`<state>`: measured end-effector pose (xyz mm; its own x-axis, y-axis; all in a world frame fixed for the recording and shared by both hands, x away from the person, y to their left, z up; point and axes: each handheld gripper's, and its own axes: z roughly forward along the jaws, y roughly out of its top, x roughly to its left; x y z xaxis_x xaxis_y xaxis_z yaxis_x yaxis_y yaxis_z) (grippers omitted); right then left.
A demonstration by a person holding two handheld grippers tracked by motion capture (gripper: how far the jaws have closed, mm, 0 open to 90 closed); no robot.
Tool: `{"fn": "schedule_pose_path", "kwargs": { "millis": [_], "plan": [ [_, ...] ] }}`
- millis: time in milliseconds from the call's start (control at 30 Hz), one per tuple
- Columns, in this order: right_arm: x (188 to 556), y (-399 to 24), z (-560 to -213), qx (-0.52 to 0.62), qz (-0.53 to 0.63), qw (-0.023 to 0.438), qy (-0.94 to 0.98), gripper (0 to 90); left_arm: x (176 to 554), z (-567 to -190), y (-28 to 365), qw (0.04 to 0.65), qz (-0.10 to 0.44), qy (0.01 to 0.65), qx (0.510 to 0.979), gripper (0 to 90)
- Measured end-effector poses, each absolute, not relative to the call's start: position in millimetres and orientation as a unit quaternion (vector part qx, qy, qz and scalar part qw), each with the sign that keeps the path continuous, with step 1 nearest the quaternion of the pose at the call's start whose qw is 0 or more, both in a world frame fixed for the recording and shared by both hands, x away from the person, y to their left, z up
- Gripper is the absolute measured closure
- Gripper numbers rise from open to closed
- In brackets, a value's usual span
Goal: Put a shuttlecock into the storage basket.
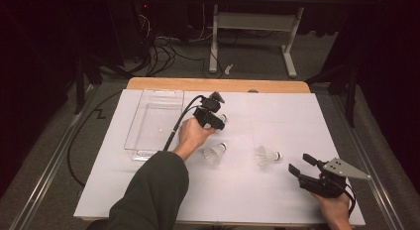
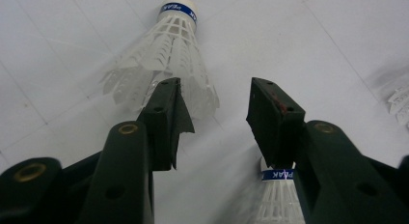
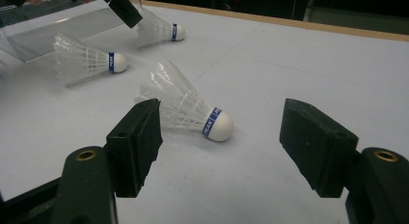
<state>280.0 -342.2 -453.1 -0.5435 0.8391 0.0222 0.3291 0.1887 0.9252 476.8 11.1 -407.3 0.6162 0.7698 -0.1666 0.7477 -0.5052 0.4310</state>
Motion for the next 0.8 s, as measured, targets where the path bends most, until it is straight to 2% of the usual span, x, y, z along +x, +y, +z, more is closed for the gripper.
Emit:
{"fn": "schedule_pose_path", "kwargs": {
  "millis": [100, 800],
  "plan": [
    [277.7, -342.0, -451.7, 0.397, 0.498, 0.268, 0.723, 32.9, 478.6, -410.5, 10.5, 0.233, 0.018, 0.44, 0.867, 57.9],
    [279.9, -340.8, -453.7, 0.398, 0.489, 0.258, 0.732, 32.7, 484.3, -423.5, 5.1, 0.214, 0.012, 0.441, 0.871, 73.1]
  ]
}}
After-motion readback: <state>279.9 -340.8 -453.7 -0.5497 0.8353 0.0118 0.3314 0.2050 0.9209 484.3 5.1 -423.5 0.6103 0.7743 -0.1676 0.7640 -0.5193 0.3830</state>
